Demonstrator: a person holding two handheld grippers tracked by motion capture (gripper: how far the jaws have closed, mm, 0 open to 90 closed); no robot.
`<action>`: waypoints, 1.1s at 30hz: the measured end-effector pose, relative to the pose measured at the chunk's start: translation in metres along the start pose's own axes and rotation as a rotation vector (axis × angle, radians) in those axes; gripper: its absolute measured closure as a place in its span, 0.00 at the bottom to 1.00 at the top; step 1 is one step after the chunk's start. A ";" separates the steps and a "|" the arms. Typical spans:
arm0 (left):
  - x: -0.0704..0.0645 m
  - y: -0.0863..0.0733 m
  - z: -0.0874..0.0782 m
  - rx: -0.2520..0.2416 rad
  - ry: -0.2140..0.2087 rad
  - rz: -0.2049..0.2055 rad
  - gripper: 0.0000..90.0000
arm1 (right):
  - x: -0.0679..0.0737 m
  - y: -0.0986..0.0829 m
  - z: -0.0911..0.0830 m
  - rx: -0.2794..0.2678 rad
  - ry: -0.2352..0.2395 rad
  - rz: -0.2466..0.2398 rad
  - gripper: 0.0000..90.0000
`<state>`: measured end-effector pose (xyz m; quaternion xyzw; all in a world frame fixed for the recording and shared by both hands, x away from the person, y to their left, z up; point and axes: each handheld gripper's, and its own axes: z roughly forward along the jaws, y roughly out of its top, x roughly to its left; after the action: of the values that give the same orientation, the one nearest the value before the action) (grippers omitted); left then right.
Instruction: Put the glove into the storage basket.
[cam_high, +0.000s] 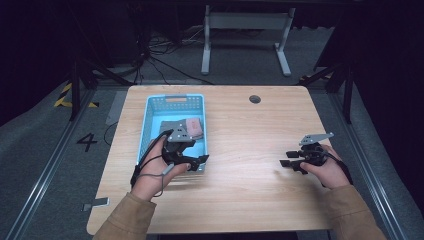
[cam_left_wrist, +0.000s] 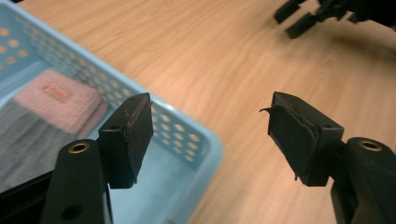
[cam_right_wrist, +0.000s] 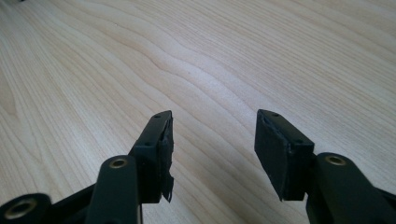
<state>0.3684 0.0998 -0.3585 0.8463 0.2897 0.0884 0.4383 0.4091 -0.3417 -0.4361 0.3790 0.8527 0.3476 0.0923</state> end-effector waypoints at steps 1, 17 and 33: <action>-0.003 -0.001 0.000 -0.002 -0.008 0.008 0.35 | 0.000 0.000 0.001 0.004 0.002 -0.004 0.53; -0.014 -0.045 0.012 0.024 -0.046 0.018 0.33 | 0.002 -0.005 0.001 0.000 0.023 -0.012 0.53; -0.029 -0.072 0.029 0.095 -0.116 0.062 0.35 | 0.004 -0.007 0.005 0.018 0.027 -0.023 0.53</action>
<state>0.3274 0.0954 -0.4298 0.8783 0.2415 0.0390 0.4107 0.4044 -0.3395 -0.4439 0.3655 0.8612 0.3438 0.0813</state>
